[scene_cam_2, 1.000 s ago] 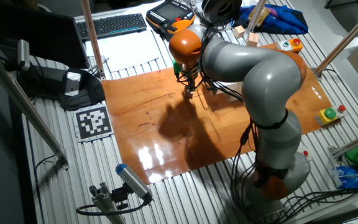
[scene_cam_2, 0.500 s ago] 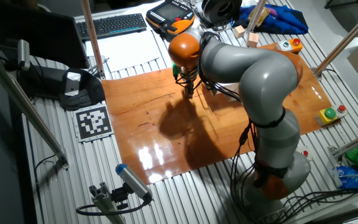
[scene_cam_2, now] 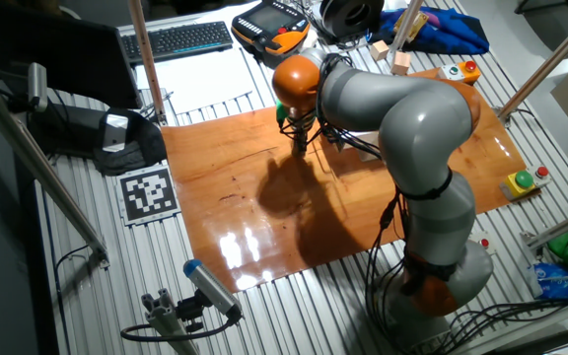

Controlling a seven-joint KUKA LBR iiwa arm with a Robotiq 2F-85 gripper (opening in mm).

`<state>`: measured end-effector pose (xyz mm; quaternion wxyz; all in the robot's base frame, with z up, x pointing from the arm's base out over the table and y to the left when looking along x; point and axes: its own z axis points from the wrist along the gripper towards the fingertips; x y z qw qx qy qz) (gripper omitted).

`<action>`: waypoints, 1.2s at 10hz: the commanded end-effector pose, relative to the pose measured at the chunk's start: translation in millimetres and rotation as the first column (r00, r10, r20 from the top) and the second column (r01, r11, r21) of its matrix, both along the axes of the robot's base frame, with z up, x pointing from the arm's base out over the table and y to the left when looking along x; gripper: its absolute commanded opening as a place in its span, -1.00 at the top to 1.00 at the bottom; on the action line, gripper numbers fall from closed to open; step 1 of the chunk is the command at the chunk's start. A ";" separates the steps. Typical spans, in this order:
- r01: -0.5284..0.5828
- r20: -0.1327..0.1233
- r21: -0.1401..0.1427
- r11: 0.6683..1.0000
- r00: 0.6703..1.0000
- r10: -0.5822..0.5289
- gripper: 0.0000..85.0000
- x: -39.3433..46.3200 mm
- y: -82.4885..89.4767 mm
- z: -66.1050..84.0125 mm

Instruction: Put things in the drawer

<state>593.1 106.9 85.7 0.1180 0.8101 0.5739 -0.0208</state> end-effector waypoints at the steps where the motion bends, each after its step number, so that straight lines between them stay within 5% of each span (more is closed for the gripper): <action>1: 0.000 0.000 0.000 1.000 1.000 0.000 -0.60 0.0 -0.2 -2.1; 5: 0.011 0.002 0.021 1.000 1.000 -0.011 -0.60 -2.8 0.1 -9.3; 12: -0.031 0.000 0.003 1.000 1.000 0.031 -0.60 -0.4 0.1 -12.2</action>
